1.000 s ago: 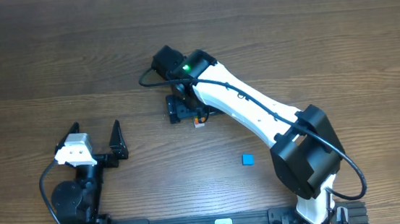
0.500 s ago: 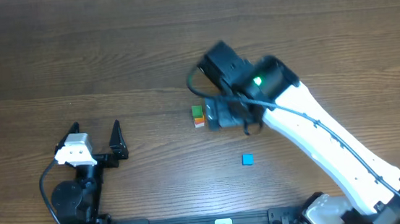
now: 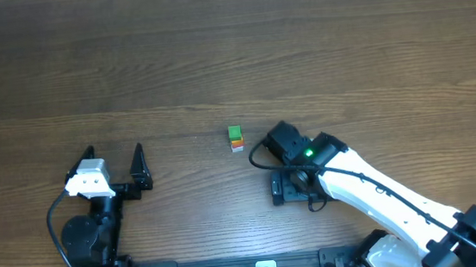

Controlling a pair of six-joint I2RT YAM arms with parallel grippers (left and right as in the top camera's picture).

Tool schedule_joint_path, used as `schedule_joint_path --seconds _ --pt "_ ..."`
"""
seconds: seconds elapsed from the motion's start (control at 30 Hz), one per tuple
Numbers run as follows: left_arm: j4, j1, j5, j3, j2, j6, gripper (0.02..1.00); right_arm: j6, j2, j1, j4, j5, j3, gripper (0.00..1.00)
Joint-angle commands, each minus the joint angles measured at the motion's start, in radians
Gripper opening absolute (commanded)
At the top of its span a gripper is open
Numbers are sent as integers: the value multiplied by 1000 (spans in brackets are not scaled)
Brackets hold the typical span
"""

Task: Stack Cubes

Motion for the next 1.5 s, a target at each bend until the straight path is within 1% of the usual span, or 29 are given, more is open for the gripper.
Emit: schedule_joint_path --seconds 0.03,0.37,0.47,0.53,0.67,0.93,1.1,1.27,1.5 --pt "2 7 13 -5 -8 15 998 15 -11 -2 51 -6 -27 978" --pt "3 7 13 -5 -8 15 1000 15 105 -2 148 11 -27 969" --pt "3 7 13 -5 -8 15 998 23 122 -2 172 10 -27 950" --pt "3 7 13 -5 -8 15 1000 26 124 -2 178 11 -27 919" --pt "3 7 13 -5 -8 15 1000 26 125 -2 184 15 -27 816" --pt "3 7 13 -5 -8 15 1000 34 139 -2 185 22 -27 711" --pt "3 7 13 -5 -8 15 998 35 141 -2 185 22 -27 658" --pt "3 7 13 -5 -8 15 1000 46 141 -2 185 30 -33 638" --pt "2 7 13 -5 -8 15 998 49 141 -2 188 30 -39 566"
